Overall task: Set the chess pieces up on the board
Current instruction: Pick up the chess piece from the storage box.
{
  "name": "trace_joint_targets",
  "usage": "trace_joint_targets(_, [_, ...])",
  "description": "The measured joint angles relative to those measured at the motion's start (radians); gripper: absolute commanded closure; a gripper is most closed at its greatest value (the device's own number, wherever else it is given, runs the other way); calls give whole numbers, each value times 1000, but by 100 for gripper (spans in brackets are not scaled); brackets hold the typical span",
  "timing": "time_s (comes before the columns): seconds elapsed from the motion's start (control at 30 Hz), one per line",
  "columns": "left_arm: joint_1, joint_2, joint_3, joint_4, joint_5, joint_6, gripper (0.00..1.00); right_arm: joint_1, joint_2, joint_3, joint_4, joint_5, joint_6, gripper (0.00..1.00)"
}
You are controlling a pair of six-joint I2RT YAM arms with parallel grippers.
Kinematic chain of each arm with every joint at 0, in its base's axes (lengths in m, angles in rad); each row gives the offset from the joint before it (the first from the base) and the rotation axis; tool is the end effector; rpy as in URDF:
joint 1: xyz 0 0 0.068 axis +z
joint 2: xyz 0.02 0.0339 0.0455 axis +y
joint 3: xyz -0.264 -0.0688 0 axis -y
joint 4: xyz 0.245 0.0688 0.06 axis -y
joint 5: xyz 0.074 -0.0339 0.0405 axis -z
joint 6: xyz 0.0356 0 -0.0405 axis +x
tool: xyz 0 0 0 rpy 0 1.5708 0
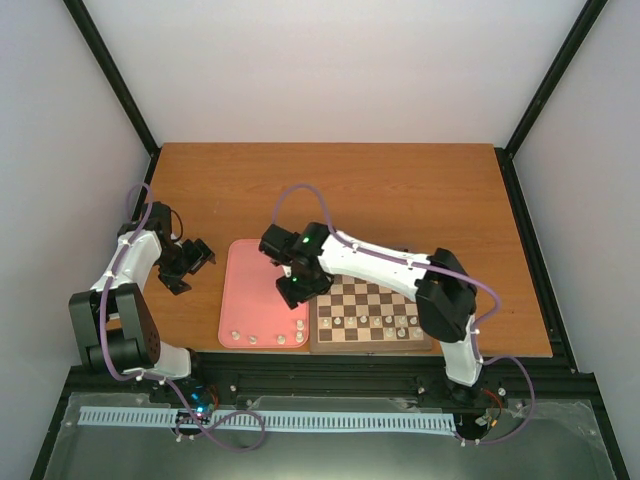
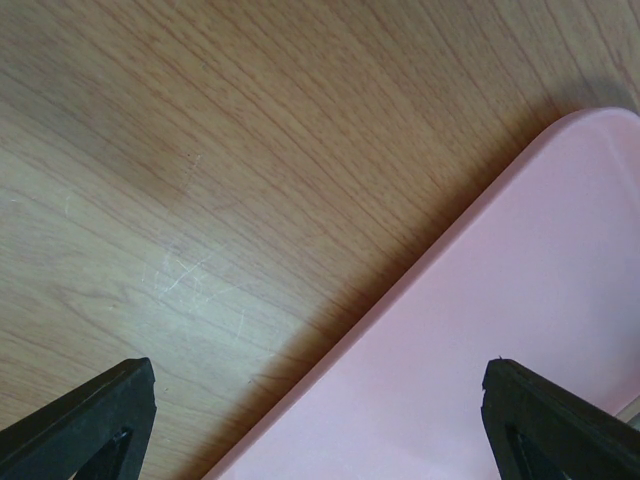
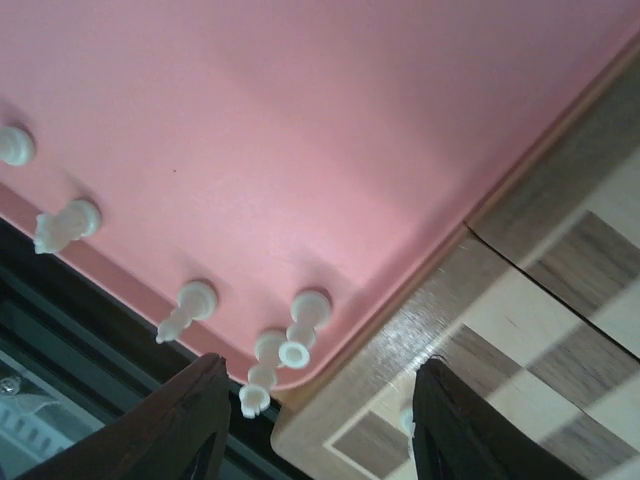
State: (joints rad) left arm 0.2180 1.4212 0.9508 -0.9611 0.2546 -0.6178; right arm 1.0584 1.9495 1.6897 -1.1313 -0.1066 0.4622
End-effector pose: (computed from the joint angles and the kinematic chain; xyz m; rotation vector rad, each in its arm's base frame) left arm 0.2375 0.0434 0.2096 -1.2039 2.7777 -0.4217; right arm 0.1876 0.3412 0.2462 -0.9156 2.9296 0.3092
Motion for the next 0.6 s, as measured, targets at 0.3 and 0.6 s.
trace_joint_targets(0.3, [0,0,0,0,1,0,0,23,121,8,17,-36,-29,51])
trace_joint_targets(0.6, [0,0,0,0,1,0,0,33,132,7,25,-71,-52,56])
